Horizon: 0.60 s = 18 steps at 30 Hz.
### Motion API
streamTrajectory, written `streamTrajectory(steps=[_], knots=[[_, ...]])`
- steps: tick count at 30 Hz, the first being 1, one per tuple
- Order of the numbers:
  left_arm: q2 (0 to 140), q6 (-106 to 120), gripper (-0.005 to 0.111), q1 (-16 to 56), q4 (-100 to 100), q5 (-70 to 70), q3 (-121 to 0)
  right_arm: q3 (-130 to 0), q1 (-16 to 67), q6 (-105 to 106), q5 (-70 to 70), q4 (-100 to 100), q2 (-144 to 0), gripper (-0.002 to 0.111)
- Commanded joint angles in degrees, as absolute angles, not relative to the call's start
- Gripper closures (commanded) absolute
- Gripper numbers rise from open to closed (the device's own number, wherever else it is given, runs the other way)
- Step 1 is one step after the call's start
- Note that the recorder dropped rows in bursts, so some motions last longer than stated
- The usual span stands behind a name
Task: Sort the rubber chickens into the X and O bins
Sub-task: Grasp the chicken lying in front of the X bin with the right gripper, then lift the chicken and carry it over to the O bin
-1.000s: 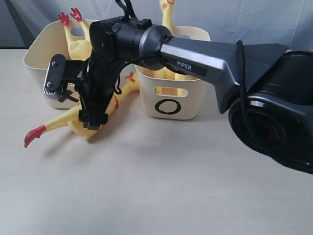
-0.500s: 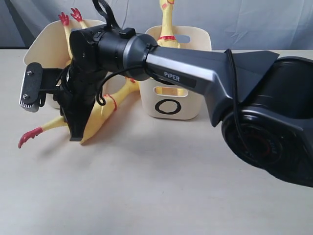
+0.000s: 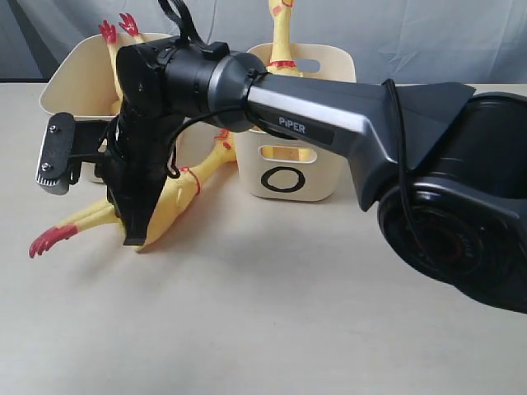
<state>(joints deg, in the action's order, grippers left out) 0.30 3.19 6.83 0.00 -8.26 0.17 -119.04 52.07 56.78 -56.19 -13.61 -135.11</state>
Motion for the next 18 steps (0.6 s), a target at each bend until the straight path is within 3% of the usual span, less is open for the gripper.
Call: streamTrajectory(steps=[1, 9, 18], knots=[[0.00, 3.20, 0.107, 6.93, -0.39, -7.68, 0.00, -119.11, 52.07, 55.63, -61.54, -18.58, -130.37, 0.109], [0.00, 3.20, 0.107, 6.93, -0.39, -7.68, 0.00, -119.11, 52.07, 55.42, -69.93, -23.79, -122.31, 0.109], [0.00, 3.20, 0.107, 6.93, -0.39, -7.68, 0.00, -119.11, 52.07, 60.17, -69.96, -38.08, -112.15, 0.109]])
